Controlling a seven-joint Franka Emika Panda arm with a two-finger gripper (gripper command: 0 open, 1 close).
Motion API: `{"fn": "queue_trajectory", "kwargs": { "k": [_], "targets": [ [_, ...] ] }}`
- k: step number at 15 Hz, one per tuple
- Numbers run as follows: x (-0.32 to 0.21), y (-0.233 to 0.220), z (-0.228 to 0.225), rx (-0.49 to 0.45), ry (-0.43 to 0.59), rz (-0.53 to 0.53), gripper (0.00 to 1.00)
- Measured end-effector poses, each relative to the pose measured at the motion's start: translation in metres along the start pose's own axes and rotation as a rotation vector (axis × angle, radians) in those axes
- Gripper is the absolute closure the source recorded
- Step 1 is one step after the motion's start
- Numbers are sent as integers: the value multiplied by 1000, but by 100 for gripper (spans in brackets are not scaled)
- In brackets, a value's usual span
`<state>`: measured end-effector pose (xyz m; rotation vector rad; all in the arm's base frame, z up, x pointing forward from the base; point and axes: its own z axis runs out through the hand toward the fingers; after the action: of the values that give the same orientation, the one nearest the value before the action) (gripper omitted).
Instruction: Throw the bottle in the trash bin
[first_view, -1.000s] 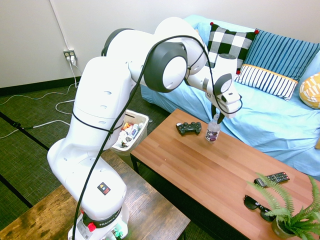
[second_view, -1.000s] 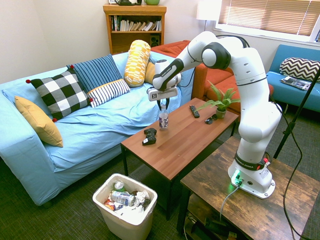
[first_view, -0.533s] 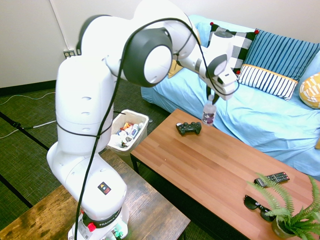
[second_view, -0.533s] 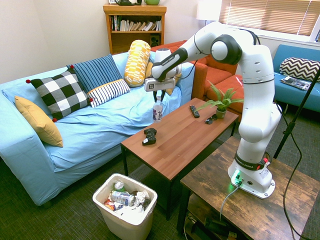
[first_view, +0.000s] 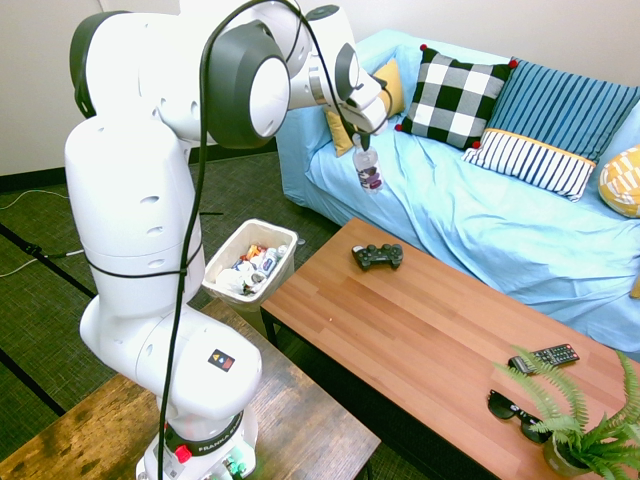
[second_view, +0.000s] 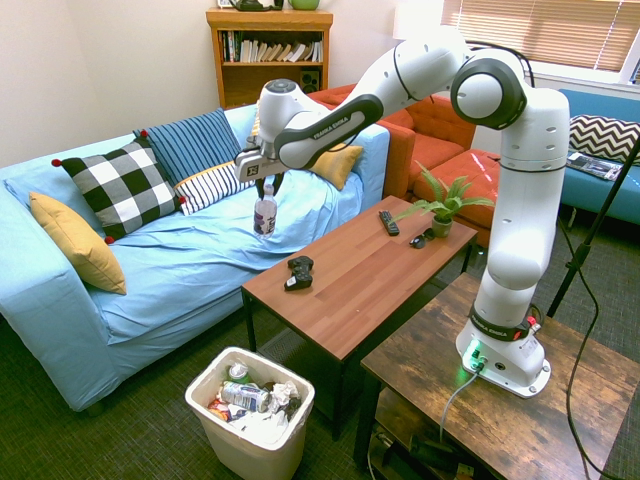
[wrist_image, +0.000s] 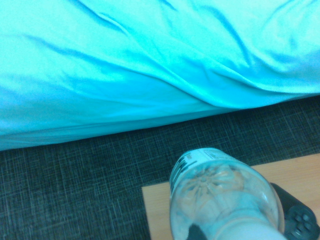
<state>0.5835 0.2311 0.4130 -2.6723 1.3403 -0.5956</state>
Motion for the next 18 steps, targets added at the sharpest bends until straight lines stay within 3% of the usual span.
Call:
{"fn": "queue_trajectory", "kwargs": {
  "k": [4, 11, 15, 18],
  "targets": [
    [-98, -15, -14, 15, -22, -94, 100],
    [-249, 16, -22, -36, -107, -314, 100],
    [-292, 29, 19, -98, -123, -382, 100],
    [-292, 27, 49, -136, -130, -376, 100]
  ]
}}
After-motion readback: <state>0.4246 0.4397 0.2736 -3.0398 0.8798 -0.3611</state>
